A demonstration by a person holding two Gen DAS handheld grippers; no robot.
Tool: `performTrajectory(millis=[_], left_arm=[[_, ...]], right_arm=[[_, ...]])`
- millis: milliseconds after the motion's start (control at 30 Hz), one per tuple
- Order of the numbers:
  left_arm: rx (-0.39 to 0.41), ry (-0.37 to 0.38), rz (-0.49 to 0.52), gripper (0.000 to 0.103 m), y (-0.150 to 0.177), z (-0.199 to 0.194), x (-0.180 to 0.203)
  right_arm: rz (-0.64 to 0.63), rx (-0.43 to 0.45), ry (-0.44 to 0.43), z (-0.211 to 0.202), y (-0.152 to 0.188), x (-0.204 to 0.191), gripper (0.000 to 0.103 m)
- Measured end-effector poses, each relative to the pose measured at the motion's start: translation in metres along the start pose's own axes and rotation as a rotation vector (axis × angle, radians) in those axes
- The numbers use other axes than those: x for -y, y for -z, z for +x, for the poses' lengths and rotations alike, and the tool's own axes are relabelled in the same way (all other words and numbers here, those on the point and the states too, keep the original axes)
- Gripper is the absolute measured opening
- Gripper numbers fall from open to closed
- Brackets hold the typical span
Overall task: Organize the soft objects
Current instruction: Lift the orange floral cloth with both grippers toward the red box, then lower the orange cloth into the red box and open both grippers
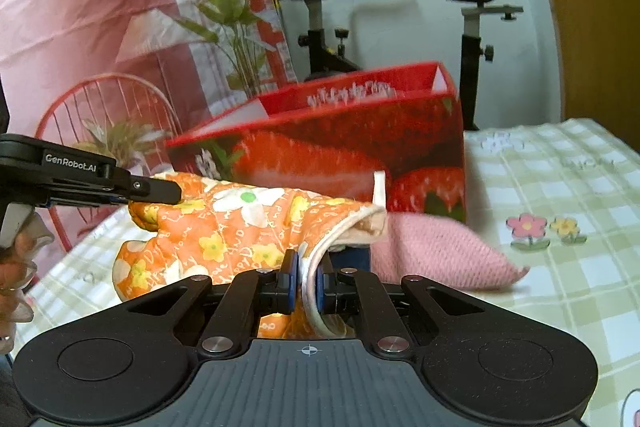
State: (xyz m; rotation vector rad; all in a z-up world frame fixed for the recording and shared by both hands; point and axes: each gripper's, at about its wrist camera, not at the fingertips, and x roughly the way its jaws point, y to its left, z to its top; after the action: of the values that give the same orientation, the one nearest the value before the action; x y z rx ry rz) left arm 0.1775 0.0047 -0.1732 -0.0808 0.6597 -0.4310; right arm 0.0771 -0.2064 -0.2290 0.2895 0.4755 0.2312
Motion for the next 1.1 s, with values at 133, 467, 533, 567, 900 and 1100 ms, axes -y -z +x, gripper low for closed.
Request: performTrajectory(millis=[133, 467, 533, 567, 900, 1100], left_arm=[[0.058, 0.009, 0.05, 0.016, -0.011, -0.016, 0.007], [0.209, 0.041, 0.073, 0.016, -0.042, -0.033, 0.013], [0.233, 0.047, 0.075, 0.016, -0.051, -0.03, 0.013], [0.241, 0.048, 0.069, 0.016, -0.056, -0.026, 0.011], [0.251, -0.031, -0.063, 0.016, -0.103, 0.033, -0.01], [0.117, -0.141, -0.098, 0.016, -0.115, 0.078, -0.028]], right_arm=[[-0.013, 0.05, -0.017, -0.013, -0.014, -0.003, 0.008], [-0.144, 0.139, -0.052, -0.032, -0.073, -0.014, 0.008], [-0.175, 0.15, -0.054, -0.029, -0.089, -0.015, 0.008], [-0.192, 0.153, -0.053, -0.026, -0.096, -0.015, 0.008], [-0.182, 0.072, 0.031, 0.07, -0.165, -0.003, 0.008], [-0.118, -0.102, 0.074, 0.142, -0.171, 0.009, 0.008]])
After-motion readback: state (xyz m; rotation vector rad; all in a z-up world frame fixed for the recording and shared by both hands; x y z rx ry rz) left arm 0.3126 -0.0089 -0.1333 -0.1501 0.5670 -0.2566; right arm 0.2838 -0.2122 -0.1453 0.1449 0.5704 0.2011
